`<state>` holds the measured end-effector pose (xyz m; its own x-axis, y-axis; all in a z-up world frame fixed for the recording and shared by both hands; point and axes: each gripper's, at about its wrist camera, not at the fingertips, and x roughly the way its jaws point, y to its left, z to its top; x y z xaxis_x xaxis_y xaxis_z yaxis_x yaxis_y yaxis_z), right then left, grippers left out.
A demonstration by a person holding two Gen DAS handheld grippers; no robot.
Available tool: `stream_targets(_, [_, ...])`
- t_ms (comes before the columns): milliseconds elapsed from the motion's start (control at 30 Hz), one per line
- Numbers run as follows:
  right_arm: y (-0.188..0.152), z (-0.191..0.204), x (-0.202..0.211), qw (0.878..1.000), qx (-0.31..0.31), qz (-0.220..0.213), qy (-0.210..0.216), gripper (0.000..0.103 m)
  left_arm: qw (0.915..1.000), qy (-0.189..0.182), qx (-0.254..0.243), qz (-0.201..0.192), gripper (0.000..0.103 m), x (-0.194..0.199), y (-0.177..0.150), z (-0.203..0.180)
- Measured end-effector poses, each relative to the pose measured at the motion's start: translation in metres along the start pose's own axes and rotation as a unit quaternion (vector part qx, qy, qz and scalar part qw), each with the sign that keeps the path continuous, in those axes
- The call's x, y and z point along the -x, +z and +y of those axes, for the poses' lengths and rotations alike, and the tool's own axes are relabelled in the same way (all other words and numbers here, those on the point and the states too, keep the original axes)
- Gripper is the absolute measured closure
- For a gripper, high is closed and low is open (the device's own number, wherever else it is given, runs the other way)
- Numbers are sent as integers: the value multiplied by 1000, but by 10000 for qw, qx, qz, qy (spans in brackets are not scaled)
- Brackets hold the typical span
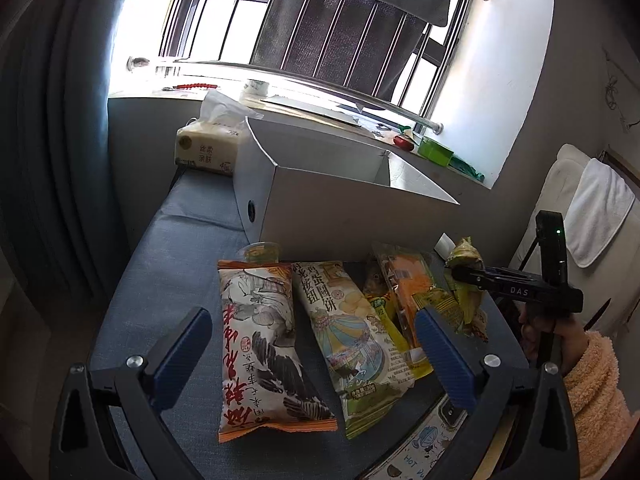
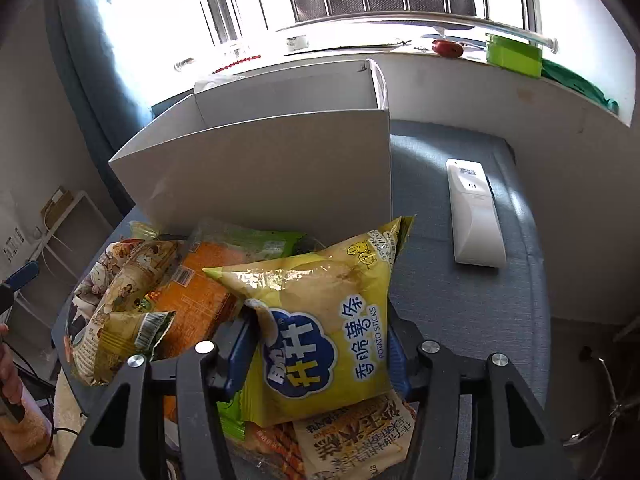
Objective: Organize snacks
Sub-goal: 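Grasp the yellow chip bag with the right gripper while the left gripper grasps the white-and-red bag, then carry both bags over the box and release them inside with both grippers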
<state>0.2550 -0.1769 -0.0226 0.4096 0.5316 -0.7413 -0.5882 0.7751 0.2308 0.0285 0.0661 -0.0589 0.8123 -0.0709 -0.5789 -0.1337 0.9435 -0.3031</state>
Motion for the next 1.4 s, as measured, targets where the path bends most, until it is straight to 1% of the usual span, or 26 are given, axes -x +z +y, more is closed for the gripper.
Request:
stream_targets(67, [0, 3, 15, 9998, -38, -193, 56, 46, 9999, 68, 3, 98, 0, -5, 0, 3])
stream_targets(167, [0, 10, 49, 9975, -131, -644, 254, 46, 9992, 205, -30, 330, 0, -19, 1, 7])
stream_targets(233, [-1, 18, 70, 9950, -172, -921, 336, 46, 9980, 280, -14, 561, 0, -33, 2, 11])
stream_targets(367, [-8, 36, 98, 9888, -292, -1386, 479, 46, 9930, 618, 177, 995, 0, -61, 2, 25])
stream_targets(500, [-17, 45, 112, 9859, -362, -1528, 585, 46, 9884, 746, 227, 1304, 0, -82, 1, 36])
stream_targets(567, [-20, 48, 114, 9861, -340, -1503, 625, 46, 9872, 733, 164, 1404, 4, -88, 0, 38])
stream_targets(600, [-21, 50, 114, 9866, -316, -1491, 586, 46, 9870, 684, 104, 1452, 29, -90, -2, 38])
stream_targets(633, [-23, 52, 112, 9874, -270, -1459, 546, 46, 9870, 548, 95, 1508, 56, -92, -4, 38])
stream_targets(667, [-24, 54, 110, 9882, -247, -1417, 534, 46, 9885, 442, 125, 1439, 57, -89, -5, 38])
stream_targets(700, [-24, 55, 109, 9885, -261, -1384, 556, 46, 9896, 464, 25, 1364, 61, -84, -5, 35])
stream_targets(767, [-26, 54, 106, 9886, -300, -1342, 609, 46, 9910, 567, -258, 1183, 62, -72, -7, 27])
stream_targets(800, [-27, 54, 105, 9886, -321, -1336, 610, 46, 9923, 504, -298, 1090, 62, -65, -8, 25])
stream_targets(900, [-26, 51, 104, 9876, -415, -1357, 664, 46, 9965, 199, -209, 781, 62, -43, -2, 23])
stream_targets(1000, [-20, 50, 105, 9861, -464, -1432, 705, 46, 9993, -35, -191, 306, 62, -22, 20, 17])
stream_targets(1100, [-4, 50, 102, 9852, -474, -1459, 762, 46, 9994, -286, -173, -55, 62, -14, 50, 10])
stream_targets(1233, [36, 49, 89, 9852, -439, -1456, 790, 46, 9980, -455, -242, -364, 62, -25, 104, -4])
stream_targets(1333, [75, 47, 71, 9862, -477, -1359, 819, 46, 9979, -431, -220, -424, 62, -52, 140, -14])
stream_targets(1400, [100, 45, 56, 9874, -463, -1306, 761, 46, 9986, -373, -175, -336, 62, -76, 160, -18])
